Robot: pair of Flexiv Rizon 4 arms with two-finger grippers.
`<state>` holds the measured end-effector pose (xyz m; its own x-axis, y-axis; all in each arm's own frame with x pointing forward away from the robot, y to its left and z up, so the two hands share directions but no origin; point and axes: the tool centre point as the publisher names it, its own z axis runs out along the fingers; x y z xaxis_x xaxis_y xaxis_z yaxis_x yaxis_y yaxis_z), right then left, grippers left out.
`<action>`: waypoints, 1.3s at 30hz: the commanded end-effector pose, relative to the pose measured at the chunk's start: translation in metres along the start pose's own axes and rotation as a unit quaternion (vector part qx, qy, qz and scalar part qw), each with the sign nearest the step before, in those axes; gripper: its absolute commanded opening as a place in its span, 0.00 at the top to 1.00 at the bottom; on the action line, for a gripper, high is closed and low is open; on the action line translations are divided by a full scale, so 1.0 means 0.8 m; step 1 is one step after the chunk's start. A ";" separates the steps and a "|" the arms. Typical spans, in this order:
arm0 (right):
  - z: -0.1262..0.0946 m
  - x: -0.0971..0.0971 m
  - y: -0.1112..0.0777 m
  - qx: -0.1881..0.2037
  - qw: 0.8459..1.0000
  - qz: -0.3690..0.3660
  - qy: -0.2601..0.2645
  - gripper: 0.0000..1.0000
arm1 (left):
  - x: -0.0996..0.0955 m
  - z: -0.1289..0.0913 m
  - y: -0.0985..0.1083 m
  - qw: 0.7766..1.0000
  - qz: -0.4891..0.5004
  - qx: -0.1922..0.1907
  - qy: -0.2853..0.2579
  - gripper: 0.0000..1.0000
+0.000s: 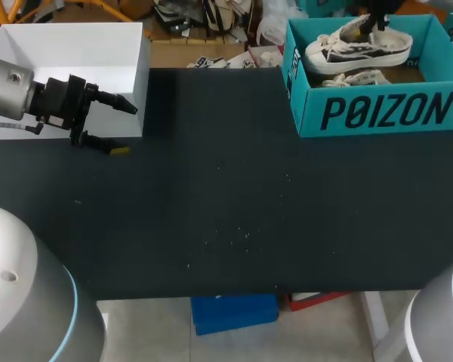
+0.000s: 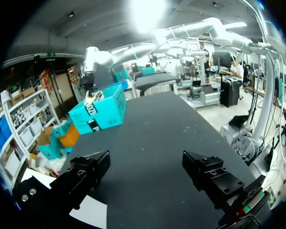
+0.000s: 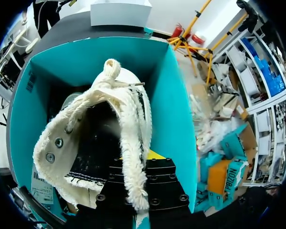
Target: Take the shoe out of the shoebox, open the shoe tongue, remove and reinsert the insole, then place the shoe into the shoebox
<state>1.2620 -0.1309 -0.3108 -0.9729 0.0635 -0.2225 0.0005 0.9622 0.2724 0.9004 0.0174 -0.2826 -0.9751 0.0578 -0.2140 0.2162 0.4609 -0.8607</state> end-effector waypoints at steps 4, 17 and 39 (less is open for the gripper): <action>0.040 -0.004 -0.005 -0.009 1.000 0.007 0.004 1.00 | 0.001 0.001 0.000 1.000 0.001 -0.001 -0.003 0.00; 0.072 -0.007 -0.019 -0.016 1.000 0.011 0.017 1.00 | 0.001 0.001 0.000 1.000 0.001 -0.001 -0.003 0.00; -0.022 -0.006 0.005 0.014 0.999 0.015 -0.038 0.00 | 0.001 0.001 0.000 1.000 0.001 -0.001 -0.003 0.00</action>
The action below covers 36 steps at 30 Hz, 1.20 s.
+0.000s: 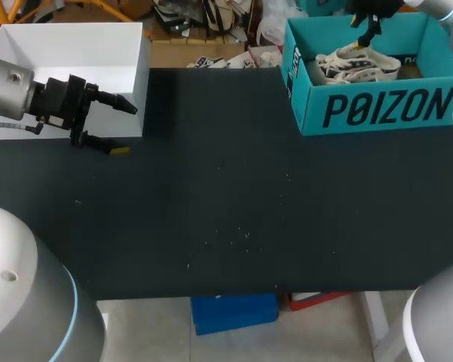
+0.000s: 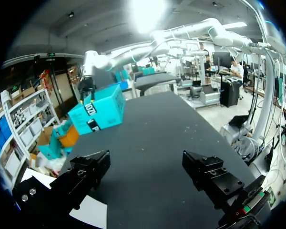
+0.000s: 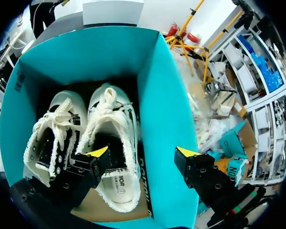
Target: Take the shoe out of the shoebox, open the shoe tongue, remove and reinsert the insole, then place the shoe into the shoebox
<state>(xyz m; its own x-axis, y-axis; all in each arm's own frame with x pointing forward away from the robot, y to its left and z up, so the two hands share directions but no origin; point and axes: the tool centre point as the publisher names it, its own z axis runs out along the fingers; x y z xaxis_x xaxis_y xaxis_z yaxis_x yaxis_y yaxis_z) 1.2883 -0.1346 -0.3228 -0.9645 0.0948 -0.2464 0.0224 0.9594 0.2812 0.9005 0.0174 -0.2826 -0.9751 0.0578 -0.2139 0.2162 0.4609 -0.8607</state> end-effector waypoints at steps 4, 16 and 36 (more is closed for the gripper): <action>-0.063 0.031 0.027 0.022 0.999 0.009 -0.041 0.00 | 0.001 0.001 0.000 1.000 0.001 -0.001 -0.003 0.00; -0.097 0.081 0.084 0.036 0.995 0.039 -0.090 0.55 | 0.001 0.001 0.000 1.000 0.001 -0.001 -0.003 0.00; -0.147 0.196 0.173 0.033 0.991 0.071 -0.108 0.45 | 0.001 0.001 0.000 1.000 0.001 -0.001 -0.003 0.00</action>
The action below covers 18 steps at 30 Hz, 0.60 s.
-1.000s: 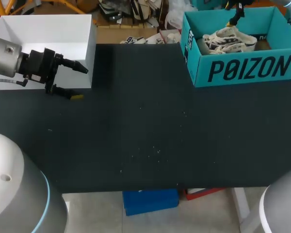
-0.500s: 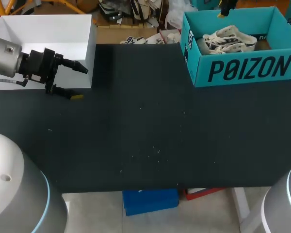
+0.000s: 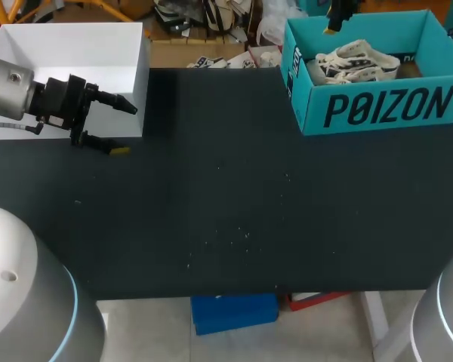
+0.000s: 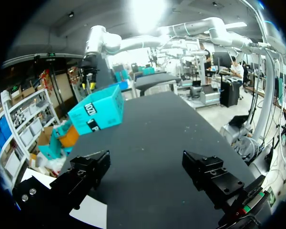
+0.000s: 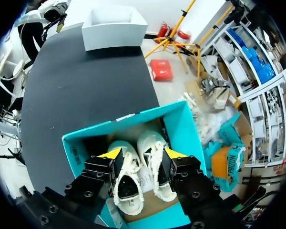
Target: Take the shoe out of the shoebox, open the shoe tongue, remove and reinsert the insole, then place the shoe into the shoebox
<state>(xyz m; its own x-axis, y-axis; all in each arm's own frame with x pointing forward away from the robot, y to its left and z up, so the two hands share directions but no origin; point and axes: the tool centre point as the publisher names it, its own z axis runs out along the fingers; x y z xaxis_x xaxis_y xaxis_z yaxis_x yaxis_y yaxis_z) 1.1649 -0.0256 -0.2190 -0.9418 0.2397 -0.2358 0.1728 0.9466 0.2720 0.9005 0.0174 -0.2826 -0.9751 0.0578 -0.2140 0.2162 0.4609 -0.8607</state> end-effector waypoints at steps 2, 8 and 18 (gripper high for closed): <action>-0.029 0.078 0.000 0.002 0.996 0.001 -0.094 0.42 | 0.001 0.001 0.000 1.000 0.001 -0.001 -0.003 0.00; -0.035 0.125 0.004 -0.018 0.996 -0.003 -0.085 0.36 | 0.001 0.001 0.000 1.000 0.001 -0.001 -0.003 0.00; -0.034 0.207 0.015 -0.048 0.998 -0.013 -0.038 0.08 | 0.001 0.001 0.000 1.000 0.001 -0.001 -0.003 0.00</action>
<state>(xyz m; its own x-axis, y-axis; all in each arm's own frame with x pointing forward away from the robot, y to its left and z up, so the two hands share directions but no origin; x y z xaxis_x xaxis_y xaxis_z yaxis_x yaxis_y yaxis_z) 1.0323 0.0163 -0.2216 -0.9594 0.2000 -0.1987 0.1241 0.9325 0.3393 0.9005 0.0174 -0.2826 -0.9751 0.0577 -0.2140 0.2161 0.4609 -0.8607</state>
